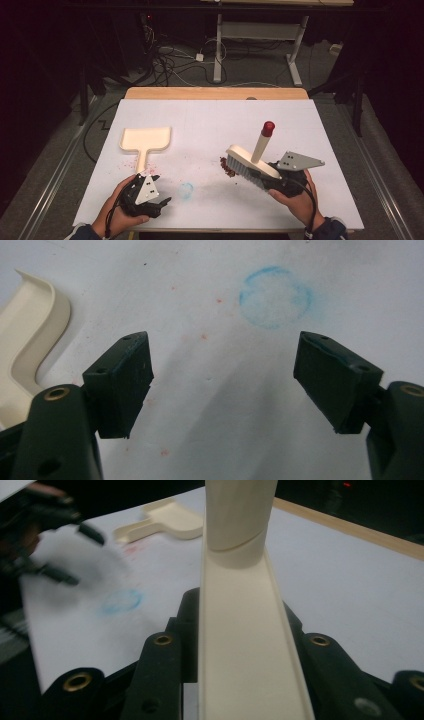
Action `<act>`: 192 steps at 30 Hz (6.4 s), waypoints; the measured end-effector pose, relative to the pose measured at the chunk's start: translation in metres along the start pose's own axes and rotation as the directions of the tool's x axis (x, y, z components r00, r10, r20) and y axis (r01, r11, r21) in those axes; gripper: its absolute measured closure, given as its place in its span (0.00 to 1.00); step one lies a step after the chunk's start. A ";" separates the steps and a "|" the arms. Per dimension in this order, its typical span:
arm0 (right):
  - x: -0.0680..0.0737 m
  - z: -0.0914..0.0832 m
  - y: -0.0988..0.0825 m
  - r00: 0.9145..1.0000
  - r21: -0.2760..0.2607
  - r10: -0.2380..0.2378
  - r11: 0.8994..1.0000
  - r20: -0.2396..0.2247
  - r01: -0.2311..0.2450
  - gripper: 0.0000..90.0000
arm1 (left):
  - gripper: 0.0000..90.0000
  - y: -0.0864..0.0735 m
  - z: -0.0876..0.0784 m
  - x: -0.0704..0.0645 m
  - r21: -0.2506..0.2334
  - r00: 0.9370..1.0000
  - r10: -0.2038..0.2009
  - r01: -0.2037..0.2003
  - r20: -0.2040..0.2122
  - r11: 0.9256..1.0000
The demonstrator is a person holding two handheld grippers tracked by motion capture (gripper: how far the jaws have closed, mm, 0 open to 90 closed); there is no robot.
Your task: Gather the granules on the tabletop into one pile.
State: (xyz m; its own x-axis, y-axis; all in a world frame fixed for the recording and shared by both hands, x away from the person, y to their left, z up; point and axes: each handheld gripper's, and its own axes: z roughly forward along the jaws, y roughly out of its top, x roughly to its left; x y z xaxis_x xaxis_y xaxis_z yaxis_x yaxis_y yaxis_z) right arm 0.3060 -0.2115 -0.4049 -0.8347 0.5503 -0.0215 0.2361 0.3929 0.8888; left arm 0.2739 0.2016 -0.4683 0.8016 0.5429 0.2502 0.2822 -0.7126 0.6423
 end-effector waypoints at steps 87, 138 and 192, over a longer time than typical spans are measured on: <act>-0.033 -0.084 -0.044 0.997 0.315 0.070 0.946 0.017 -0.072 0.75 | 0.25 -0.001 -0.006 0.004 0.002 0.999 -0.015 0.015 -0.041 1.000; -0.164 -0.016 -0.070 0.843 0.289 0.129 0.903 0.522 -0.317 0.56 | 0.25 0.001 0.002 0.003 0.029 1.000 0.009 -0.009 -0.012 1.000; -0.056 -0.052 -0.025 0.885 -0.011 0.050 0.999 0.463 -0.051 0.27 | 0.25 0.000 0.000 0.002 0.021 1.000 0.006 -0.006 -0.016 1.000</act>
State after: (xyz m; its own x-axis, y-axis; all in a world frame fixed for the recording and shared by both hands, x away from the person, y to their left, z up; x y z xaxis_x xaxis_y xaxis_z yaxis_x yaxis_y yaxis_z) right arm 0.3212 -0.2904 -0.4022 -0.4964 0.8478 -0.1866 0.2729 0.3565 0.8936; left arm 0.2754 0.2022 -0.4680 0.7951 0.5453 0.2654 0.2886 -0.7251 0.6253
